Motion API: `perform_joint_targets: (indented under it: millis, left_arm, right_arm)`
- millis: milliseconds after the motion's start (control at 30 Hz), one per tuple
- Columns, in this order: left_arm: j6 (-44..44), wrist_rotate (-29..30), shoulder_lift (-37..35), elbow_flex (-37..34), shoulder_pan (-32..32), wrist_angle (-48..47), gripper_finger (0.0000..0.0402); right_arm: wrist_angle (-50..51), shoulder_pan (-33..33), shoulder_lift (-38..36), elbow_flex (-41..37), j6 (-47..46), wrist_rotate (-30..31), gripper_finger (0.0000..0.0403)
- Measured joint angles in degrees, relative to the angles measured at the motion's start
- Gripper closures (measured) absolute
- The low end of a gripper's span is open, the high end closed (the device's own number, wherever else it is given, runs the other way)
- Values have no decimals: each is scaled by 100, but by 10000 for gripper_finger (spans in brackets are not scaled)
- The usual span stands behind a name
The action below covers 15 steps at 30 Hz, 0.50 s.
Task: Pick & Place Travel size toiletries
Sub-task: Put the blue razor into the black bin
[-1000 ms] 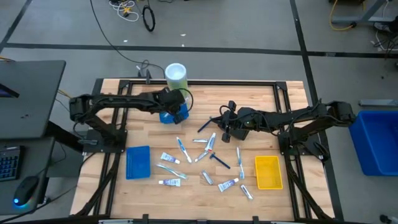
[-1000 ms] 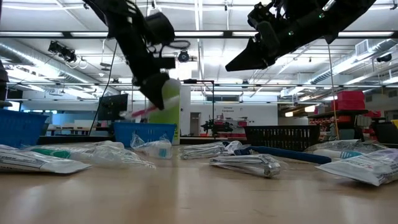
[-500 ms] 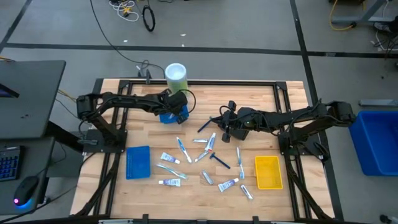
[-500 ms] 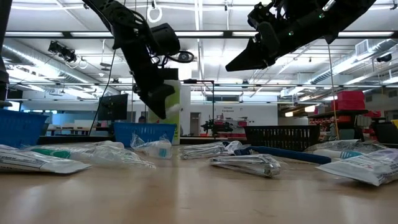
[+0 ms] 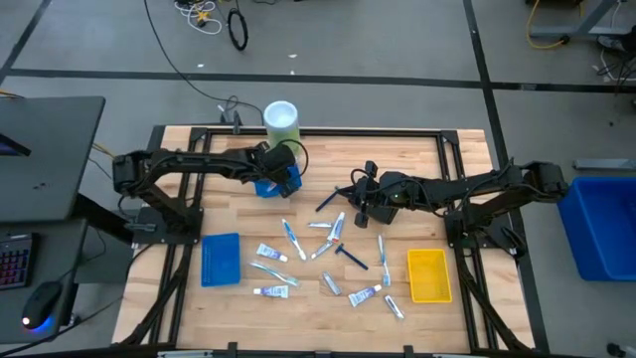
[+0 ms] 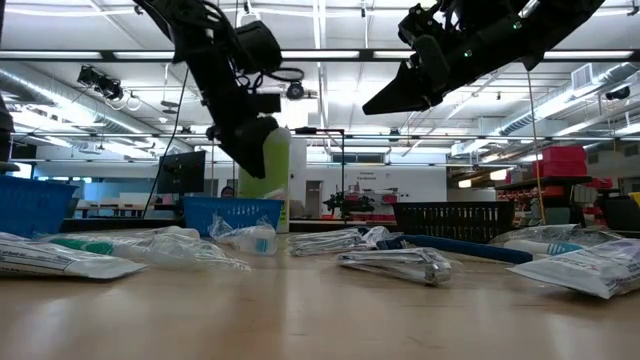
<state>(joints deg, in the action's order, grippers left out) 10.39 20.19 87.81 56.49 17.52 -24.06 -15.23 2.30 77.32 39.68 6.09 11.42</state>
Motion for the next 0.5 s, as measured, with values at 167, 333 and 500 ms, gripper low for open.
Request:
perform_joint_targets:
  millis: [167, 333, 500]
  left_arm:
    - [205, -648, -279, 0, -224, 117, 274]
    - [231, -887, -312, 0, -576, -4, 274]
    - [49, -1444, -312, 0, -870, -683, 274]
  right_arm:
    - [-1, -1, 0, 0, -2, 0, 368]
    - [-1, 0, 0, 0, -2, -1, 368]
    - [-1, -1, 0, 0, -2, -2, 368]
